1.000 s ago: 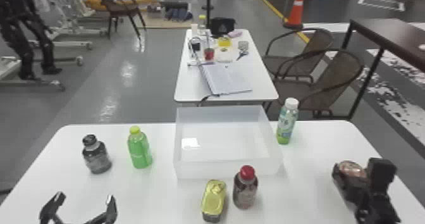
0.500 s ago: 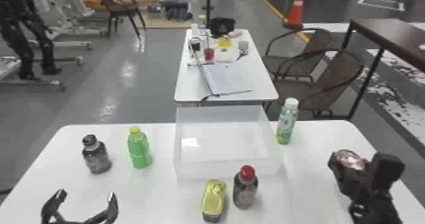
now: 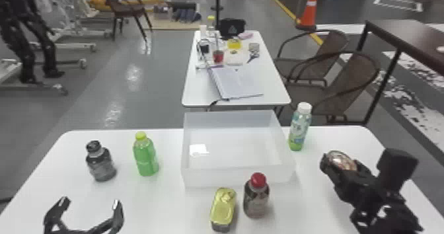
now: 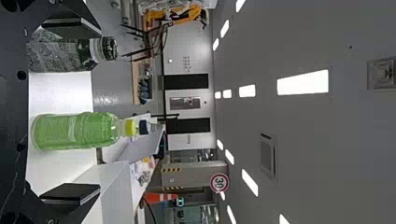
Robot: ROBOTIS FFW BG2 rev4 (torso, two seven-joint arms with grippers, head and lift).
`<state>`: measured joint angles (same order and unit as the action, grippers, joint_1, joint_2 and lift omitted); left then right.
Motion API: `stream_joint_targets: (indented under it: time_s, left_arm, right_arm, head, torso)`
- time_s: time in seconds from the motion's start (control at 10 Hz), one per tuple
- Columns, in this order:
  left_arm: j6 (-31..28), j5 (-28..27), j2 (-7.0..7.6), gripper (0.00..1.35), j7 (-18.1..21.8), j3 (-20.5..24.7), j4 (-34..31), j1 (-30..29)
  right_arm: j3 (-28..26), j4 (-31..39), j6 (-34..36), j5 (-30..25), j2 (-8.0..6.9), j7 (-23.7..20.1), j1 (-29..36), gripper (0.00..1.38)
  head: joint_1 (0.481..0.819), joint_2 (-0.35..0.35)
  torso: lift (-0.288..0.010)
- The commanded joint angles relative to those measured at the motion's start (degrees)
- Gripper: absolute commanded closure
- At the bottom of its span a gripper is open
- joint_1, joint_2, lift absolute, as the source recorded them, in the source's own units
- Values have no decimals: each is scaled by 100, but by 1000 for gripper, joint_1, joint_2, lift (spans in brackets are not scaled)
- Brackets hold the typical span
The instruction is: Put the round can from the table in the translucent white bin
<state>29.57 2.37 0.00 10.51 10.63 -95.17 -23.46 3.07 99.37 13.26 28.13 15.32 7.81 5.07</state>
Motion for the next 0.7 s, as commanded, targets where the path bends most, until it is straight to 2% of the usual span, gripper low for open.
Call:
stream_joint_targets:
  time_s: [0.0, 0.3, 0.6]
  left_arm:
    - [-12, 0, -15, 134, -5, 0, 8, 0]
    - [-30, 18, -15, 136, -5, -17, 43, 44]
    - [-39, 27, -15, 136, -22, -44, 78, 88]
  right_arm:
    - [-17, 337, 748, 131, 41, -447, -235, 746]
    - [-17, -6, 1399, -80, 41, -1563, -1087, 745]
    - [-8, -858, 1592, -449, -117, -2548, -1826, 745]
  head:
    - [549, 0]
    - [549, 0]
    - [549, 0]
  torso:
    - [-100]
    - [-100]
    - [-100]
